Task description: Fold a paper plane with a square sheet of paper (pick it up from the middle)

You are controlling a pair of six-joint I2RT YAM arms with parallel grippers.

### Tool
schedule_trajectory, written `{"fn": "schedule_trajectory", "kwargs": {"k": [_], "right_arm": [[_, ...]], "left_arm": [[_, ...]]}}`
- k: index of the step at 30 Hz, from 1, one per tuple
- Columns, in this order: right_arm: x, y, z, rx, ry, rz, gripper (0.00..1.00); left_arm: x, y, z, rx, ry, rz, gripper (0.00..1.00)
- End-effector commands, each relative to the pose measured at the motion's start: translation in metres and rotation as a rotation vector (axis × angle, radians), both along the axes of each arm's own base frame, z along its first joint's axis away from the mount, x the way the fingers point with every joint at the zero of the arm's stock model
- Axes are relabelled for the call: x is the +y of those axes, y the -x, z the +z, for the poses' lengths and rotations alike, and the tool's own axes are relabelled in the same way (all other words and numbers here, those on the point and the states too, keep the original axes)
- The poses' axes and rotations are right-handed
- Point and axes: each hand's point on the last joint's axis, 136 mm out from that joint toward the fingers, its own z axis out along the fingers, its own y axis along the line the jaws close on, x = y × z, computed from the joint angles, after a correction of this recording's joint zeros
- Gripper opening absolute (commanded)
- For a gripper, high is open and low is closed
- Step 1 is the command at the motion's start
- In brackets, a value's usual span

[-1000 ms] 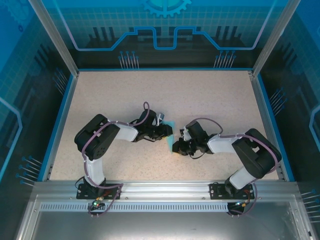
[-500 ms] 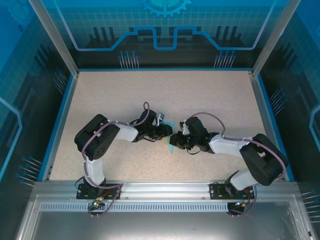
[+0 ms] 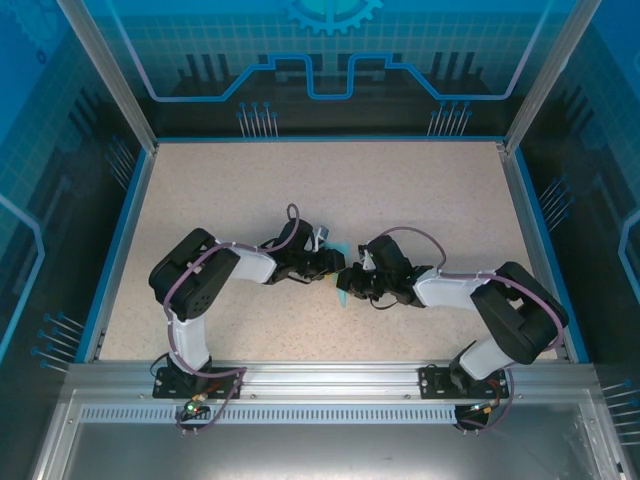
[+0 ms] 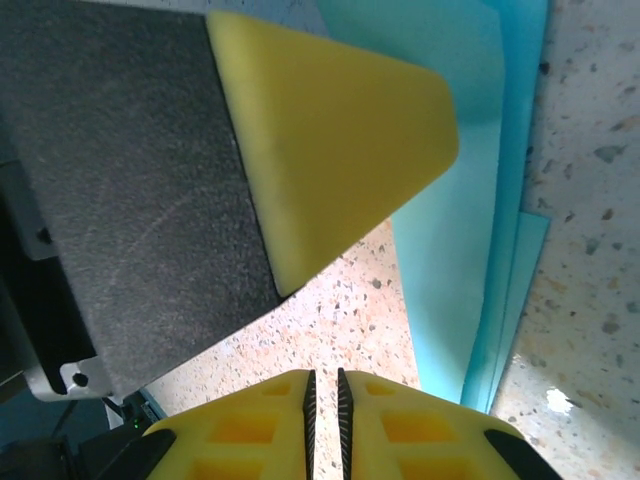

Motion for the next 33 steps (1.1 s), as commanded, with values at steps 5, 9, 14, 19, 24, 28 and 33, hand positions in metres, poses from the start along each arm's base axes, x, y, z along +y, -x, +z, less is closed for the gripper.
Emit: {"fn": "schedule_trajectory", "kwargs": {"k": [5, 9, 14, 19, 24, 28, 33], "right_arm": [[0.011, -0.005, 0.003, -0.019, -0.039, -0.001, 0.16], [0.014, -0.004, -0.009, 0.010, -0.031, 0.008, 0.16], [0.009, 0.003, -0.032, 0.062, -0.002, 0.005, 0.15], [-0.009, 0.025, -0.061, 0.138, 0.097, 0.021, 0.13], [-0.029, 0.048, -0.079, 0.195, 0.167, 0.054, 0.10], [-0.032, 0.052, -0.081, 0.198, 0.168, 0.089, 0.09], [-0.033, 0.050, -0.078, 0.191, 0.147, 0.115, 0.09]], "left_arm": [[0.007, 0.025, -0.032, 0.105, -0.098, -0.016, 0.34], [0.007, 0.025, -0.031, 0.107, -0.095, -0.016, 0.34], [0.006, 0.024, -0.029, 0.102, -0.090, -0.021, 0.34], [0.006, 0.023, -0.023, 0.085, -0.092, -0.028, 0.35], [0.000, 0.012, 0.004, 0.011, -0.077, -0.078, 0.43], [-0.005, 0.000, 0.041, -0.073, -0.040, -0.113, 0.49], [0.018, -0.010, 0.057, -0.126, -0.075, -0.075, 0.46]]}}
